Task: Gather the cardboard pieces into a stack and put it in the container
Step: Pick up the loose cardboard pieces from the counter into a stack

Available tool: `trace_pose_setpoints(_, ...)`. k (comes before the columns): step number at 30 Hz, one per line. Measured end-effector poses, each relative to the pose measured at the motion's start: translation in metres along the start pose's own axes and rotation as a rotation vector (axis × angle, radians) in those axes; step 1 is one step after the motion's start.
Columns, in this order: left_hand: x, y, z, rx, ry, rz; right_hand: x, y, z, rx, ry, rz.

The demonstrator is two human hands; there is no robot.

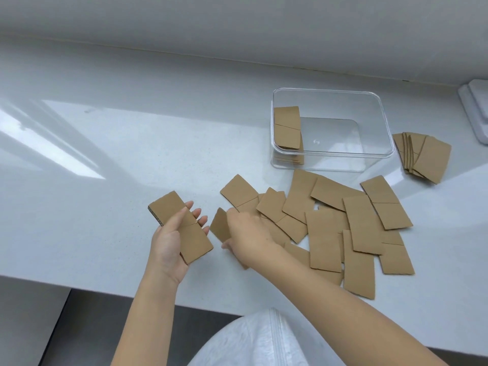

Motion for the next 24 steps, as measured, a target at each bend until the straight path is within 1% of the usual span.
trace_pose_setpoints(2,-0.007,-0.001,0.005,-0.007,-0.004,-0.014,0.005,0.011,0.007,0.001,-0.267,-0.031)
trace_pose_setpoints(4,-0.016,-0.001,0.009,-0.013,0.002,-0.036,0.023,0.025,0.027,-0.028,-0.539,-0.010)
trace_pose_setpoints(6,-0.027,-0.001,0.010,-0.013,-0.001,-0.064,0.044,0.041,0.058,-0.086,-0.698,0.045)
trace_pose_setpoints(8,-0.039,-0.001,0.008,-0.006,-0.028,-0.094,0.063,0.054,0.099,-0.183,-0.764,0.148)
trace_pose_setpoints(10,-0.051,0.000,0.003,0.008,-0.042,-0.127,0.073,0.064,0.135,-0.291,-0.741,0.226)
trace_pose_setpoints(13,-0.067,0.001,-0.007,0.041,-0.059,-0.175,0.071,0.071,0.167,-0.427,-0.675,0.251)
trace_pose_setpoints(15,-0.078,0.001,-0.015,0.067,-0.074,-0.206,0.068,0.073,0.177,-0.506,-0.537,0.273)
trace_pose_setpoints(17,-0.088,0.003,-0.021,0.095,-0.077,-0.238,0.062,0.074,0.181,-0.589,-0.325,0.256)
trace_pose_setpoints(19,-0.096,0.005,-0.025,0.117,-0.078,-0.254,0.058,0.072,0.180,-0.614,-0.202,0.243)
trace_pose_setpoints(21,-0.101,0.006,-0.029,0.128,-0.090,-0.262,0.057,0.071,0.178,-0.612,-0.159,0.250)
trace_pose_setpoints(23,-0.104,0.007,-0.031,0.120,-0.124,-0.267,0.061,0.070,0.171,-0.560,-0.132,0.294)
trace_pose_setpoints(24,-0.107,0.008,-0.031,0.112,-0.147,-0.268,0.062,0.071,0.169,-0.521,-0.160,0.325)
Point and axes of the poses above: each hand's wrist, its own y-axis away from the middle knuckle, its own x-axis out of the back of the hand, z = x × y, the point moved 9 cm from there along -y, towards the middle knuckle, and after that the axes turned 4 degrees about -y, right-handed, at the moved point
